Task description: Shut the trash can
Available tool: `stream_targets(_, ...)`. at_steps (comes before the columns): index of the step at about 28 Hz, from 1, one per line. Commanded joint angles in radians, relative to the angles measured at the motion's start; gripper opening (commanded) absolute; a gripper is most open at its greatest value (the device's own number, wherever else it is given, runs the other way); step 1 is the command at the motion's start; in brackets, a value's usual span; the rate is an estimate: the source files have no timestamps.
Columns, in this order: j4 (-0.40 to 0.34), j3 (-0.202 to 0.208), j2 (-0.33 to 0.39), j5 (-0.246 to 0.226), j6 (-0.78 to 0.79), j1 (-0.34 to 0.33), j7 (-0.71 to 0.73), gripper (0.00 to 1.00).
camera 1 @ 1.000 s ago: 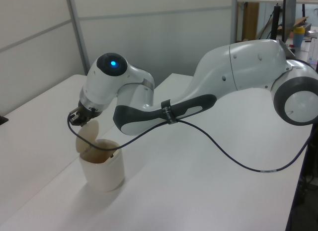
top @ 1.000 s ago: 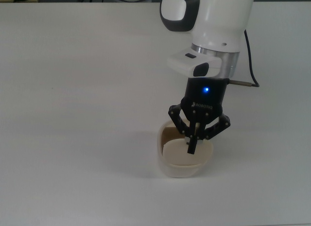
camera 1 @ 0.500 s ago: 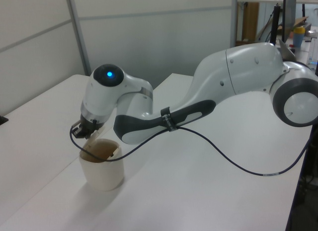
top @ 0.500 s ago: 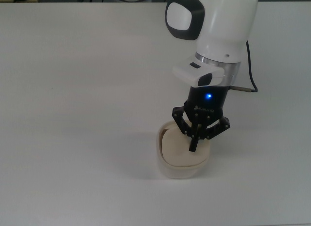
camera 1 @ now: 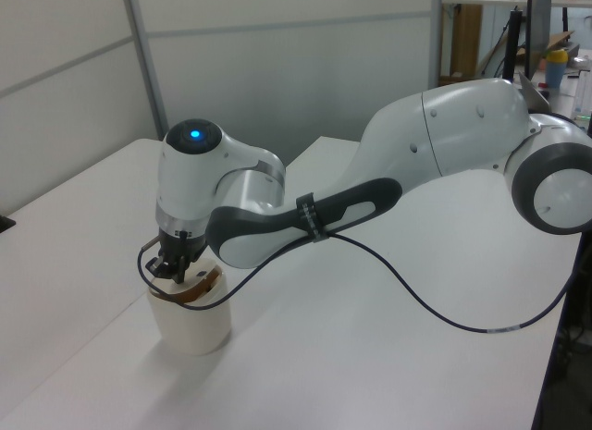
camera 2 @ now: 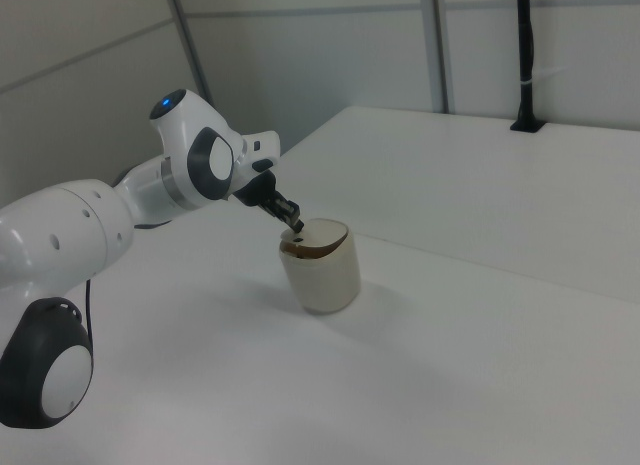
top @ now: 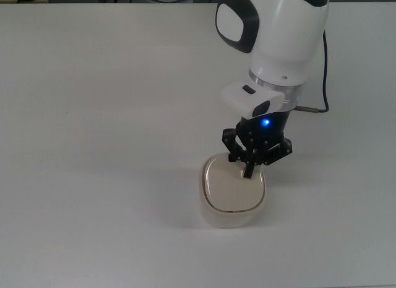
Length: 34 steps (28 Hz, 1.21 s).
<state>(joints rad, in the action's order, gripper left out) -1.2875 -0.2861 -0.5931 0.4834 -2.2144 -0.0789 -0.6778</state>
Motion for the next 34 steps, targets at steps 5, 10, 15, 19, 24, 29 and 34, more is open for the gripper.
stream_targets(5,-0.084,0.001,0.038,-0.051,0.045,0.031,0.076,0.0)
stream_targets(10,-0.11,0.002,0.036,-0.052,0.044,0.033,0.083,0.0)
stream_targets(15,-0.124,0.004,0.036,-0.052,0.044,0.033,0.083,0.0)
stream_targets(19,-0.122,0.002,0.039,-0.054,0.044,0.033,0.075,0.0)
stream_targets(24,-0.11,0.007,0.084,-0.1,0.044,0.048,0.073,0.0)
stream_targets(29,-0.105,0.008,0.142,-0.112,0.035,0.064,0.07,0.0)
stream_targets(34,-0.068,0.008,0.176,-0.117,0.036,0.097,0.075,0.02)
